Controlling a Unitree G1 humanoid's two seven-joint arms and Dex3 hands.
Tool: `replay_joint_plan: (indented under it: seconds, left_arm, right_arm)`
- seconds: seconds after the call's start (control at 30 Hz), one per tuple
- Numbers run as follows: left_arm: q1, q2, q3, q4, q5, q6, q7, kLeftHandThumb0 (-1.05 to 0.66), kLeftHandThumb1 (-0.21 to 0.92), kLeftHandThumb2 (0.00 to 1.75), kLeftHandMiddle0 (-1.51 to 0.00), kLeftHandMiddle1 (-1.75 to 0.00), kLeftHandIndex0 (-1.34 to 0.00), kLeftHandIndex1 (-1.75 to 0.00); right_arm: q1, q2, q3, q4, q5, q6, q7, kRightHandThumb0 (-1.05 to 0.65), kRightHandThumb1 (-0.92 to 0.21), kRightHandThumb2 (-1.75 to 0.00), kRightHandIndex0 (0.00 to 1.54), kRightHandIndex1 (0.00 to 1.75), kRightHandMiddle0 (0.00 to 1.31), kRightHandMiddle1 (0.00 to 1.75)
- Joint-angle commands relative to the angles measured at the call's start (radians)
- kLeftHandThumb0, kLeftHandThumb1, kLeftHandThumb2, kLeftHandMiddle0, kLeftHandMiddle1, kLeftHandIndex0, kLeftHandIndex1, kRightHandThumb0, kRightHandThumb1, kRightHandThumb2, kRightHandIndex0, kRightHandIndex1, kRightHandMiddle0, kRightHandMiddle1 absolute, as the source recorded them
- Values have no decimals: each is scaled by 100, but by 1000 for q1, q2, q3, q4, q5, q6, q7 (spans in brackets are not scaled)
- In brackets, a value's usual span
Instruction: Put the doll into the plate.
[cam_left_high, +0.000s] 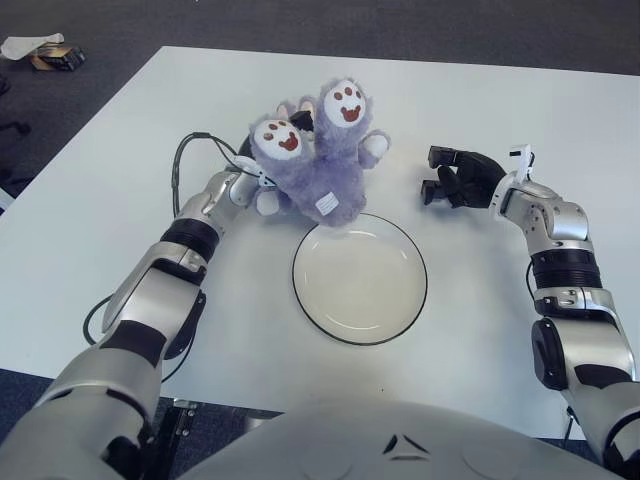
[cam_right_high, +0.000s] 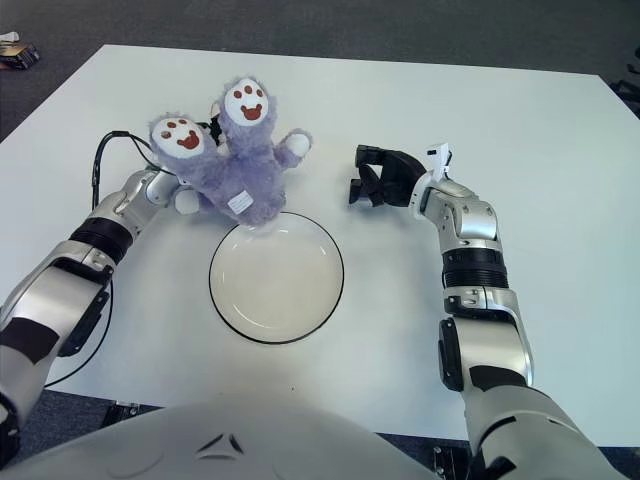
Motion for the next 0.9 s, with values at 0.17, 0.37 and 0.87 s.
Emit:
replay_joint_plan:
  seconds: [0.17, 0.37, 0.87]
  left_arm:
    - [55, -11, 77, -171, -103, 53, -99, -58, 8, 160, -139, -175, -81, -175]
    - [88, -19, 108, -270, -139, 107, -153, -59, 7, 162, -139, -175, -82, -175]
    - [127, -20, 145, -425, -179, 133, -236, -59, 6, 163, -140, -175, -83, -175]
  right_arm:
    - [2, 29, 14, 135, -44, 12, -81, 0, -12, -153, 82, 166, 50, 175]
    - [-31, 38, 20, 295, -65, -82, -84, 0, -14, -150, 82, 164, 48, 175]
    - [-108, 64, 27, 613, -81, -288, -38, -1, -13, -152, 72, 174, 59, 169]
